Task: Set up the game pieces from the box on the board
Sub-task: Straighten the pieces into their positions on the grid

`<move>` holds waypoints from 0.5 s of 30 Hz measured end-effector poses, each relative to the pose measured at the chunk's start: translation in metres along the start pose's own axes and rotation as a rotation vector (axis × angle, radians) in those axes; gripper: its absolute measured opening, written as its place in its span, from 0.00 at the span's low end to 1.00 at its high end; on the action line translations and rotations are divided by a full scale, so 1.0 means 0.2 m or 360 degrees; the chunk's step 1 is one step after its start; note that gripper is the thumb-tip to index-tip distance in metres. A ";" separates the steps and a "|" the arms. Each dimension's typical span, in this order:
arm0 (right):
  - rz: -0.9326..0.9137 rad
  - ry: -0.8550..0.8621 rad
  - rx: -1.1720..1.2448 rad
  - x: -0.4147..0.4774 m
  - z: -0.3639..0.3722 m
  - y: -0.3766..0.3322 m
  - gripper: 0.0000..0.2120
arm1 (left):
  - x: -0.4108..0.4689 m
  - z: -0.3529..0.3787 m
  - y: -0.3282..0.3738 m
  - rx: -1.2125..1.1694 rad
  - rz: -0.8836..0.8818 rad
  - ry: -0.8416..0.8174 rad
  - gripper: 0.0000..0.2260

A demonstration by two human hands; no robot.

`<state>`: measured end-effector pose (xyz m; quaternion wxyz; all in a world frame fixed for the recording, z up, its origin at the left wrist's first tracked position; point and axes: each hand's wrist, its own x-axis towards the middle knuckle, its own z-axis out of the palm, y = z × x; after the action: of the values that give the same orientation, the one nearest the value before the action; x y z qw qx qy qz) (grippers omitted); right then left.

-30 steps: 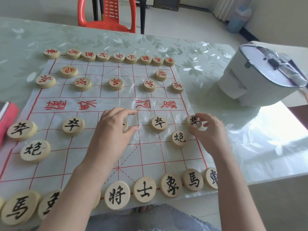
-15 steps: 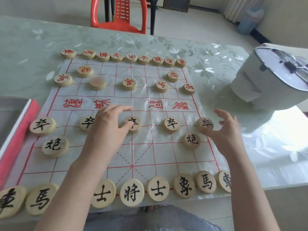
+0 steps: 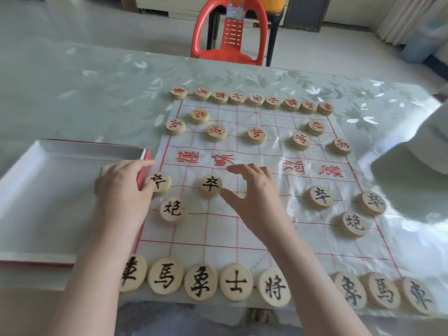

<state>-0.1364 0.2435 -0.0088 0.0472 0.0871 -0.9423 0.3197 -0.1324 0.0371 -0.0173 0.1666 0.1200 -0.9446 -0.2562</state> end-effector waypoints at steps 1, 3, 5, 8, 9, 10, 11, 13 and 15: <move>0.0002 -0.0014 -0.0054 0.01 0.03 -0.02 0.22 | 0.00 -0.01 -0.02 0.0071 0.0026 0.0032 0.14; 0.0019 -0.0030 -0.0093 0.03 0.07 -0.04 0.23 | 0.01 -0.03 -0.06 0.0153 0.0116 0.0041 0.15; 0.0026 -0.0043 -0.0098 0.04 0.09 -0.05 0.23 | 0.01 -0.03 -0.06 0.0189 0.0155 -0.0037 0.16; 0.0009 -0.0094 -0.0142 0.04 0.12 -0.07 0.23 | 0.00 0.00 -0.05 0.0228 0.0191 -0.0096 0.17; 0.0012 -0.0105 -0.0153 0.05 0.13 -0.07 0.23 | 0.00 0.01 -0.05 0.0230 0.0195 -0.0096 0.18; 0.0020 -0.0108 -0.0161 0.05 0.13 -0.07 0.23 | 0.00 0.02 -0.05 0.0237 0.0175 -0.0108 0.18; 0.0030 -0.0105 -0.0167 0.05 0.13 -0.06 0.24 | 0.00 0.03 -0.06 0.0246 0.0132 -0.0130 0.19; 0.0057 -0.0094 -0.0170 0.06 0.14 -0.06 0.24 | 0.00 0.05 -0.07 0.0247 0.0038 -0.0172 0.22; 0.0072 -0.0094 -0.0151 0.07 0.15 -0.06 0.24 | 0.00 0.05 -0.08 0.0212 -0.0011 -0.0180 0.23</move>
<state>-0.1488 0.2136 -0.0243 0.0162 0.0727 -0.9592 0.2728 -0.1336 0.0295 -0.0341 0.1037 0.1194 -0.9670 -0.1997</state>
